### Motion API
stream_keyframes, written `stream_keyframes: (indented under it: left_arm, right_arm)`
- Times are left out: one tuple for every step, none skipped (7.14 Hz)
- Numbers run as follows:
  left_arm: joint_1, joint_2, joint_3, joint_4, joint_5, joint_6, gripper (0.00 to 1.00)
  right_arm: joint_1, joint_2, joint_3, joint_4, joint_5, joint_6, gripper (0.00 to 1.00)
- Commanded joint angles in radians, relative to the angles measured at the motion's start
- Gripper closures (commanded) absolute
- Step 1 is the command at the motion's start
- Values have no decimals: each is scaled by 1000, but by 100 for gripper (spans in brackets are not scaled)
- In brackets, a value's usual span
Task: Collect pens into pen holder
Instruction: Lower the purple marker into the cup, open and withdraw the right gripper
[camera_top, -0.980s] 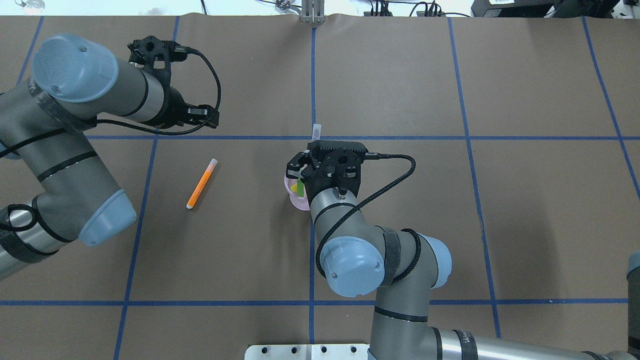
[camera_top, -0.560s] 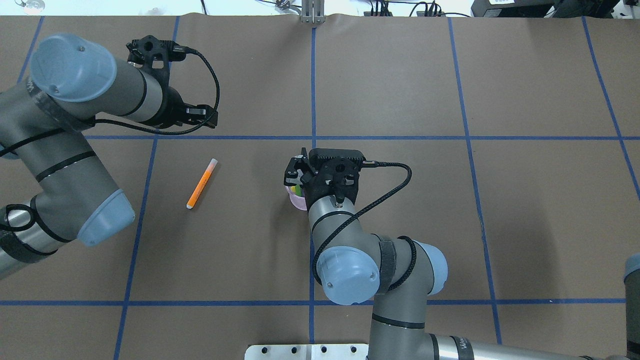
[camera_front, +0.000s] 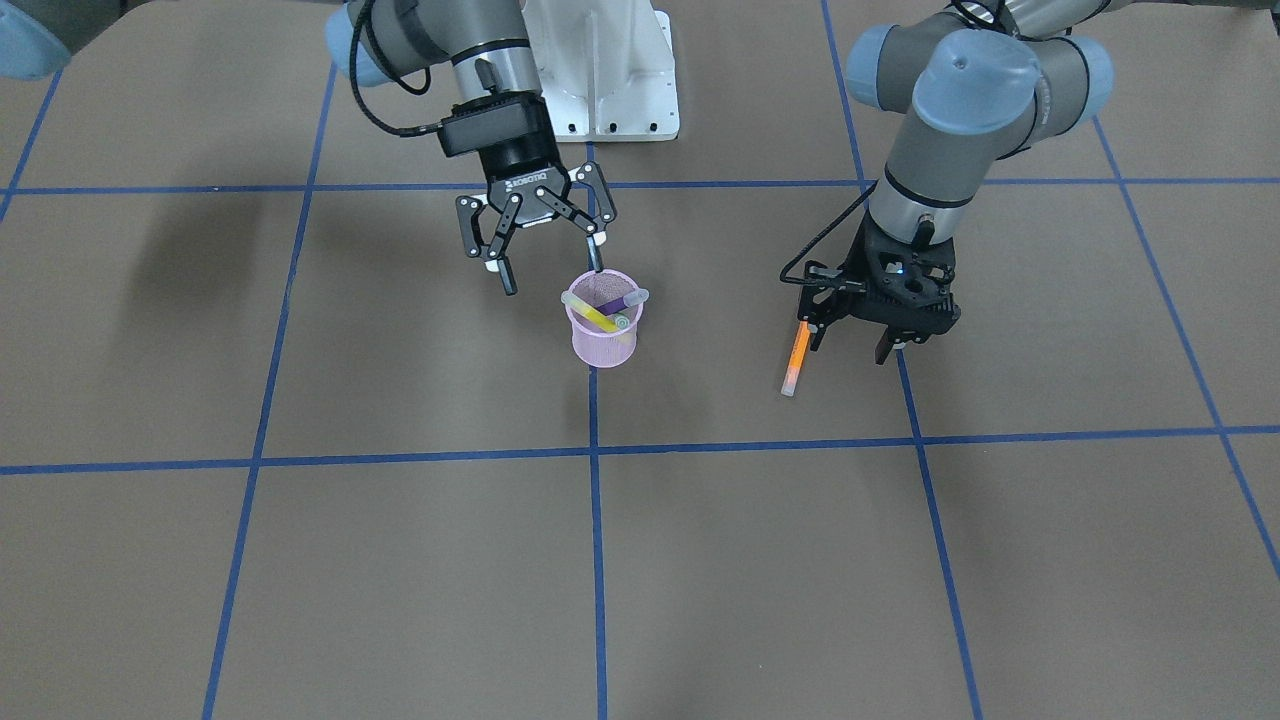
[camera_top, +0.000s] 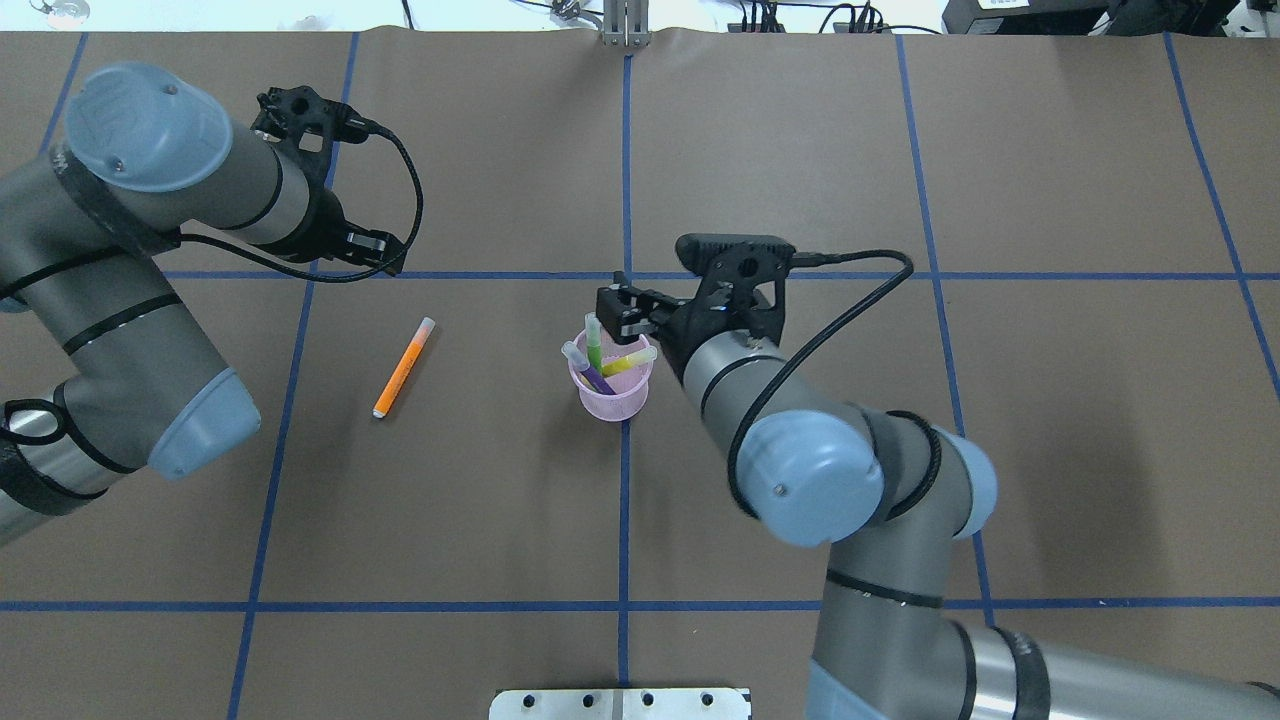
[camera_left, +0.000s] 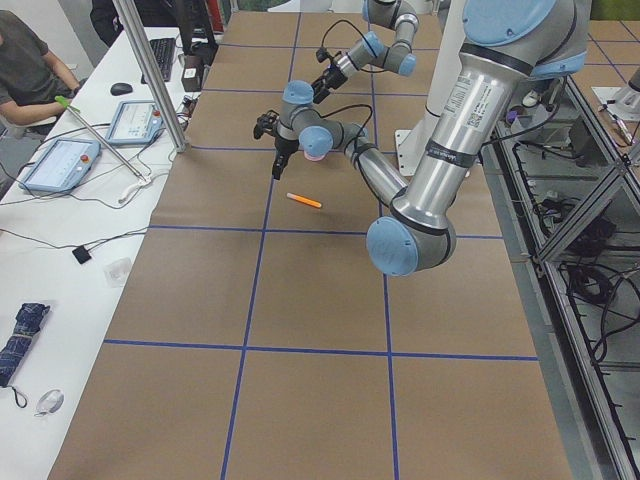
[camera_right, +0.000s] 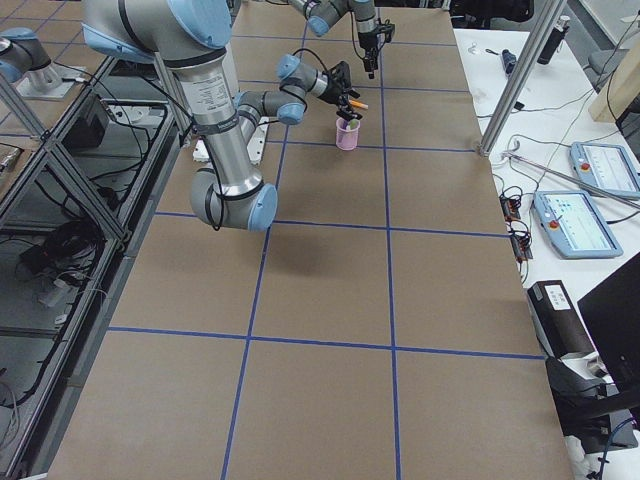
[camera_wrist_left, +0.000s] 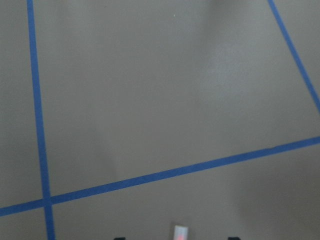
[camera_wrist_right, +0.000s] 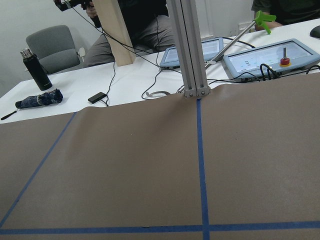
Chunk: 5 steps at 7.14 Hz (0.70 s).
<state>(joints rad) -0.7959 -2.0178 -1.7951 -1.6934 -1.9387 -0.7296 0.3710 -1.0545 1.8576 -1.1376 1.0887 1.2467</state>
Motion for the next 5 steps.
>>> stream_keyframes:
  left_arm:
    - [-19, -33, 99, 67, -127, 139, 27]
    - [-19, -89, 191, 70, -207, 203, 27]
    - [-14, -111, 241, 69, -251, 208, 27]
    - [-9, -113, 249, 67, -278, 210, 28]
    - [4, -114, 273, 67, -296, 211, 29]
  right_arm:
    - [211, -103, 46, 4, 367, -7, 0]
    - [276, -149, 46, 4, 470, -9, 0]
    - [323, -189, 46, 6, 555, -9, 0]
    - [368, -231, 49, 6, 626, -48, 0]
    - [387, -254, 49, 6, 637, -87, 0]
